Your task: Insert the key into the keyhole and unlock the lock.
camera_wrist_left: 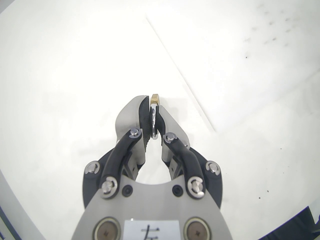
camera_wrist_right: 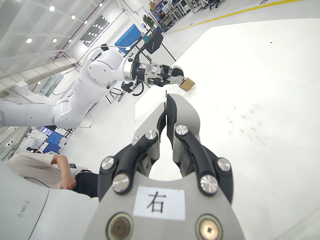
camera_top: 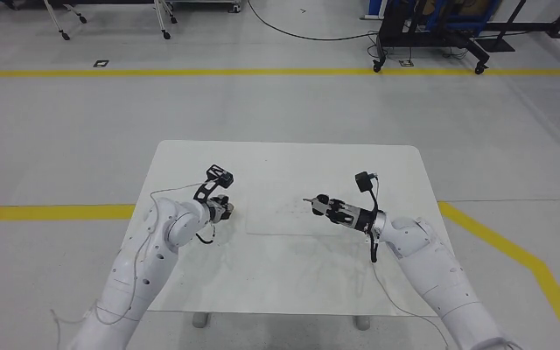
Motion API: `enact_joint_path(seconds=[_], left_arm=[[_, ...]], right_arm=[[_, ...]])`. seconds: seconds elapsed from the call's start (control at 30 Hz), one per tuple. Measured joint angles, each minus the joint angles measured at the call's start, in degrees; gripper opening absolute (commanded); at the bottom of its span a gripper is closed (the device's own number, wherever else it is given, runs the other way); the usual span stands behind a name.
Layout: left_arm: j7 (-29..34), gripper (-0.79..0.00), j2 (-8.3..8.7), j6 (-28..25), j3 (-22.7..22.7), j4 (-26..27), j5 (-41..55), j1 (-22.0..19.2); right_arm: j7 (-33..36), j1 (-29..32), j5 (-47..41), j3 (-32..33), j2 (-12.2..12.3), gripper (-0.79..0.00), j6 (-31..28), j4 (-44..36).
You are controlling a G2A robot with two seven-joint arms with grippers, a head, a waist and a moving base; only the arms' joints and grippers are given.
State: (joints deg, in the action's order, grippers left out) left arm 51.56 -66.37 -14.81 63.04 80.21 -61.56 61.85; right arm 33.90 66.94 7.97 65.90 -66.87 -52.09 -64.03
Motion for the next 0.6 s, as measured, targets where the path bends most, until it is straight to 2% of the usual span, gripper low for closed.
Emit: enact_joint_path(seconds=[0.17, 0.3, 0.6], left_arm=[[0.7, -0.61, 0.28, -0.82, 0.71, 1.05, 0.25, 0.79], [1.14, -0.76, 0.45, -1.19, 1.12, 1.47, 0.32, 1.16], [2.69, -0.785, 0.78, -2.32, 1.4, 2.05, -0.32, 1.4]], right_arm=[[0.0, 0.0, 0.0, 0.0, 0.0, -0.785, 0.0, 0.0], [0.0, 0.0, 0.0, 0.0, 0.0, -0.785, 0.0, 0.0], [0.0, 0.0, 0.0, 0.0, 0.0, -0.785, 0.0, 0.0]])
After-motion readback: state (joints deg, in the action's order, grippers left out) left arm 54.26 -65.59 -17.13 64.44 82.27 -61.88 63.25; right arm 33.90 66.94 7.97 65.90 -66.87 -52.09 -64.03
